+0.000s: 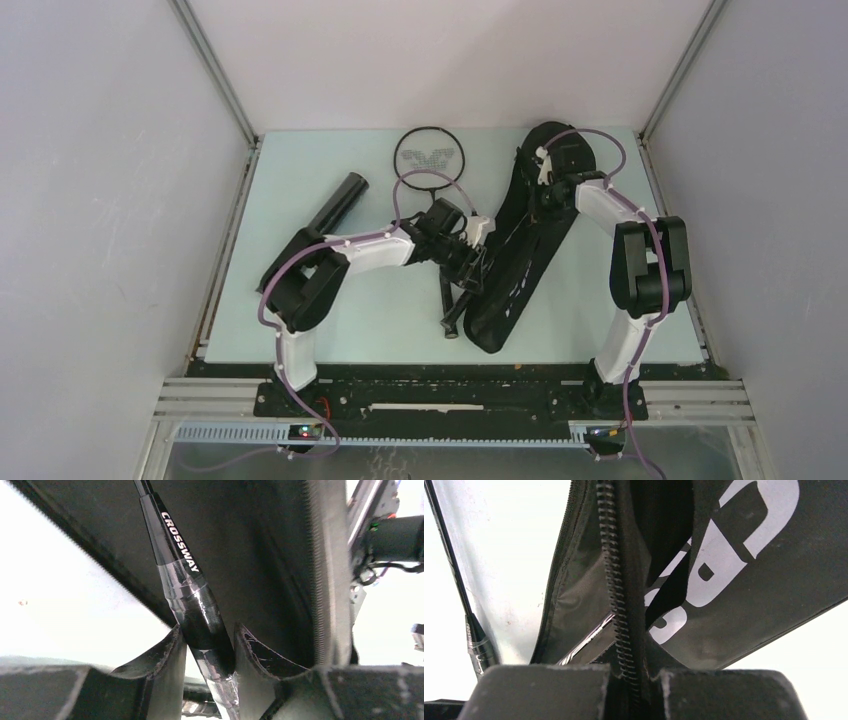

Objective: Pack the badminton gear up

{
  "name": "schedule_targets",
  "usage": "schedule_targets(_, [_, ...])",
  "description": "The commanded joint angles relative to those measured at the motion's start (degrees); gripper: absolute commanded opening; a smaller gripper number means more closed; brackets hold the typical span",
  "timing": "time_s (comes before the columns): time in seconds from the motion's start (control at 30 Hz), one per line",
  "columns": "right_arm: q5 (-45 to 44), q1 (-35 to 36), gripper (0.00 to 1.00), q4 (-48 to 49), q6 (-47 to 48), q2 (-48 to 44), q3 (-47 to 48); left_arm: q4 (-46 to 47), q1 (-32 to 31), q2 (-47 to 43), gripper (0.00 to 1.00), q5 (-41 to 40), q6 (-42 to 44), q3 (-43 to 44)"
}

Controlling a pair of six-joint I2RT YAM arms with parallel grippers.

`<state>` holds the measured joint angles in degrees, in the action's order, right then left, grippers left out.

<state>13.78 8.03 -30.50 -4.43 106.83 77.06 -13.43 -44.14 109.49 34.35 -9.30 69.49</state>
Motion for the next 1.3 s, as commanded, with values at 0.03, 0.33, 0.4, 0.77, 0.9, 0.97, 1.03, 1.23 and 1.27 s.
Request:
schedule_targets(0.03, [3.63, 0.79, 0.0, 2.43, 2.29, -3.5, -0.9, 2.54, -0.54, 1.17, 0.0, 6.25, -7.26, 7.98])
schedule_targets(0.33, [10.65, 2.43, 0.0, 1.02, 6.22, -4.52, -0.96, 4.63, -0.51, 5.6, 0.0, 0.89, -12.37, 14.16])
schedule_targets(0.4, [12.22, 2.58, 0.0, 0.82, 6.19, -4.39, -0.96, 5.58, -0.51, 6.97, 0.0, 0.28, -14.56, 15.53])
schedule_targets(0.77, [14.54, 2.16, 0.0, -0.25, 6.62, -2.32, -0.9, 19.32, -0.42, 9.69, 0.0, -1.13, -31.23, 11.63])
schedule_targets(0.9, [11.82, 1.96, 0.21, -2.41, 7.28, -1.43, 0.27, 22.78, -1.01, 9.84, 0.0, -1.17, -34.88, 11.03])
schedule_targets(0.97, [10.87, 1.62, 0.44, -3.79, 7.86, -1.59, 1.31, 22.84, -1.32, 9.94, 0.0, -1.69, -35.1, 11.57])
schedule_targets(1.03, [10.26, 1.31, 0.58, -4.49, 8.29, -2.53, 1.29, 22.83, -1.58, 10.28, 0.0, -2.22, -35.35, 12.39])
schedule_targets(1.23, [8.42, 1.5, 0.69, -7.5, 10.01, -7.34, -0.51, 21.31, -1.98, 10.81, 0.0, -4.57, -36.47, 15.63])
schedule_targets(1.27, [7.85, 1.59, 0.7, -7.93, 10.38, -8.53, -1.49, 21.14, -1.96, 10.75, 0.0, -5.02, -36.72, 16.2])
